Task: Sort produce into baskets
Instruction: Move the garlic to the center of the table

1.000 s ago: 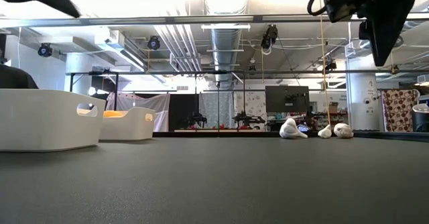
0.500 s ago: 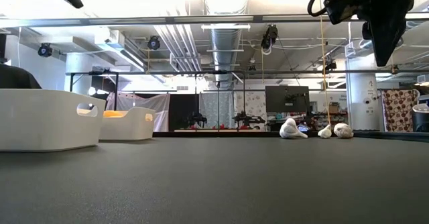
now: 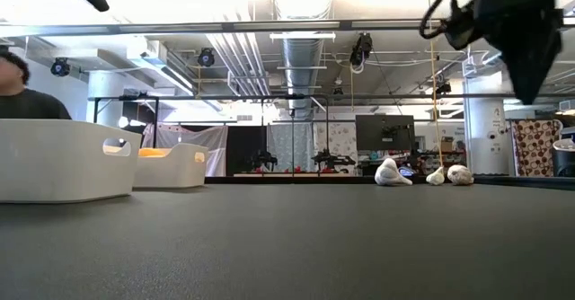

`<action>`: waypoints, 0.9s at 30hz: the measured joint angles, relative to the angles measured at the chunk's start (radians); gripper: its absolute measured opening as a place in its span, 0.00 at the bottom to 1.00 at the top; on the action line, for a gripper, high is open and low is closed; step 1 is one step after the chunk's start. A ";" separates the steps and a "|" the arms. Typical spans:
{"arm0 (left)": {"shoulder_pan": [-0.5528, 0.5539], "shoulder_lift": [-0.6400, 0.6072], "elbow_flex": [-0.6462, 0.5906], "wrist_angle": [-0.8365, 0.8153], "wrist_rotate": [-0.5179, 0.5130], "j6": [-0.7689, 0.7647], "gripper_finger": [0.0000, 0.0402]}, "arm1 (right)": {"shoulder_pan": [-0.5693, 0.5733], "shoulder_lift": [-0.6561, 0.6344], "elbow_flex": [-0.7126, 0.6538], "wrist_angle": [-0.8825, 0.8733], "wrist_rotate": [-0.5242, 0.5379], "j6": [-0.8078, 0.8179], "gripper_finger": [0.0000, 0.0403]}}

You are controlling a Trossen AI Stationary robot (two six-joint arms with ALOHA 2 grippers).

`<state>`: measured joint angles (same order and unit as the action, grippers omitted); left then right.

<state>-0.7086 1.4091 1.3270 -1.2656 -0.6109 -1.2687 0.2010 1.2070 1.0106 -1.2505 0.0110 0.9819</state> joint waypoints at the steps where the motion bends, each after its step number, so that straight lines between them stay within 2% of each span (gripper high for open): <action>1: 0.000 -0.002 0.000 0.000 0.000 0.000 0.75 | 0.009 -0.005 -0.008 -0.001 0.000 0.019 0.54; 9: 0.000 -0.004 -0.005 -0.002 0.000 0.000 0.75 | 0.027 -0.015 -0.041 -0.050 0.018 0.109 0.54; 20: 0.000 -0.005 -0.006 -0.003 0.001 0.000 0.75 | 0.021 -0.015 -0.183 -0.055 0.007 0.257 0.54; 27: 0.000 -0.005 -0.005 0.001 0.001 0.000 0.75 | 0.021 -0.014 -0.193 -0.053 0.007 0.265 0.54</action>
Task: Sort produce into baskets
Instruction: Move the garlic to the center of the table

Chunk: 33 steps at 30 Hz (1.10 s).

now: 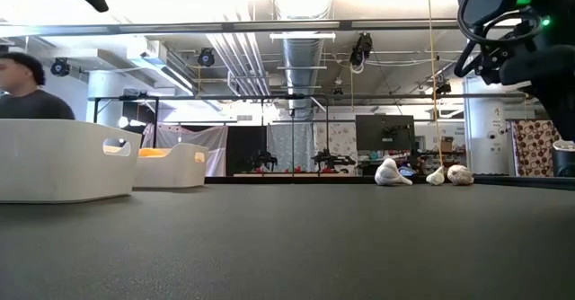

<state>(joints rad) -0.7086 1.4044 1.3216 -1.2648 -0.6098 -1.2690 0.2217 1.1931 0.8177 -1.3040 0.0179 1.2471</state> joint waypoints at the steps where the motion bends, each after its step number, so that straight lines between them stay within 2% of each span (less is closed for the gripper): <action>1: 0.000 0.000 0.000 0.000 0.000 0.000 0.75 | -0.002 0.000 0.000 0.000 0.000 -0.001 0.54; 10: 0.000 0.000 -0.001 -0.003 0.000 0.000 0.75 | -0.055 0.000 -0.027 0.000 -0.029 0.005 0.54; 19: -0.006 -0.002 -0.002 -0.036 0.001 0.000 0.75 | -0.174 0.030 -0.076 0.008 -0.139 -0.183 0.54; 25: -0.008 -0.002 -0.002 -0.035 0.001 0.034 0.75 | -0.268 0.186 -0.076 0.021 -0.216 -0.333 0.54; 28: -0.008 -0.002 -0.002 -0.035 0.001 0.036 0.75 | -0.296 0.288 -0.076 0.040 -0.217 -0.405 0.54; 33: -0.008 -0.002 -0.002 -0.033 -0.006 -0.045 0.75 | -0.340 0.446 -0.073 0.038 -0.201 -0.530 0.54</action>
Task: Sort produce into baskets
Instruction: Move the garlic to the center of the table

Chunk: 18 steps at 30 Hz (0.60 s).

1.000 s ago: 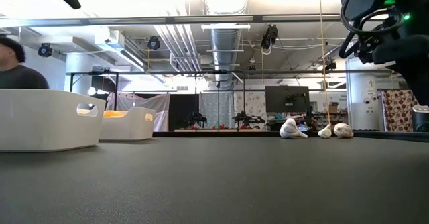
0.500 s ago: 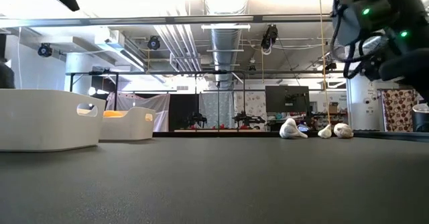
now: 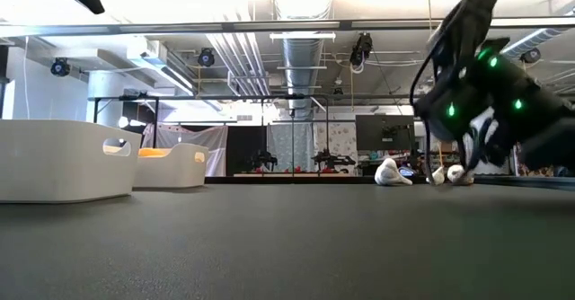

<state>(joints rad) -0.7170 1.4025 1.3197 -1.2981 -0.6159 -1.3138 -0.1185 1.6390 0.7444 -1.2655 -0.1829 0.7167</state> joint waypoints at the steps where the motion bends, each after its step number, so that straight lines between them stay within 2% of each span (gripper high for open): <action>1: 0.000 0.000 0.000 0.000 0.000 -0.016 0.75 | -0.007 0.027 0.000 0.000 0.000 -0.023 0.54; 5: -0.003 0.000 0.000 -0.001 0.007 -0.065 0.75 | -0.013 0.100 0.000 0.003 -0.001 -0.108 0.50; 9: -0.008 -0.001 0.000 -0.014 0.004 -0.067 0.75 | -0.013 0.118 -0.001 0.026 -0.011 -0.134 0.40; 18: -0.009 -0.017 -0.020 -0.037 -0.006 -0.110 0.75 | -0.009 0.035 0.053 0.048 0.009 -0.077 0.13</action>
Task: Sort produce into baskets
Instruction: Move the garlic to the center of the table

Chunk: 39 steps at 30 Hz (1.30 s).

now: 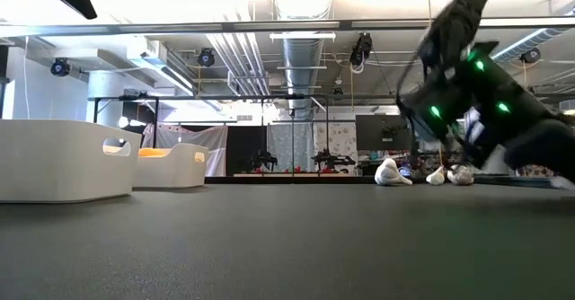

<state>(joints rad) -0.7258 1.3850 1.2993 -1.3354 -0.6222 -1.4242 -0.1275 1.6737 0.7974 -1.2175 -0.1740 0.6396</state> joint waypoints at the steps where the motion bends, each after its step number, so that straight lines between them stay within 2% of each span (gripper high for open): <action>1: 0.000 -0.005 -0.005 0.000 -0.003 0.000 0.75 | 0.002 -0.014 0.022 -0.002 0.011 0.006 0.12; 6: 0.000 -0.013 -0.013 -0.005 -0.024 -0.004 0.75 | 0.033 -0.062 0.167 0.052 0.105 0.058 0.10; 10: -0.014 -0.031 -0.024 -0.030 -0.025 -0.006 0.75 | 0.067 -0.067 0.277 0.242 0.114 0.060 0.11; 14: -0.045 -0.062 -0.071 -0.012 -0.025 -0.040 0.75 | 0.100 -0.043 0.361 0.456 0.167 0.077 0.11; 20: -0.085 -0.117 -0.160 0.092 -0.023 -0.061 0.75 | 0.136 0.105 0.515 0.548 0.200 0.069 0.11; 28: -0.105 -0.174 -0.231 0.170 -0.022 -0.060 0.75 | 0.200 0.322 0.743 0.541 0.148 0.025 0.13; 32: -0.105 -0.178 -0.232 0.162 -0.017 -0.053 0.75 | 0.210 0.364 0.804 0.501 0.155 0.068 0.20; 39: -0.103 -0.189 -0.243 0.136 -0.031 -0.051 0.75 | 0.192 0.311 0.816 0.413 0.154 0.106 0.45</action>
<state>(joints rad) -0.8284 1.1965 1.0562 -1.1992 -0.6531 -1.4757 0.0643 1.9843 1.6135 -0.8050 -0.0201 0.7452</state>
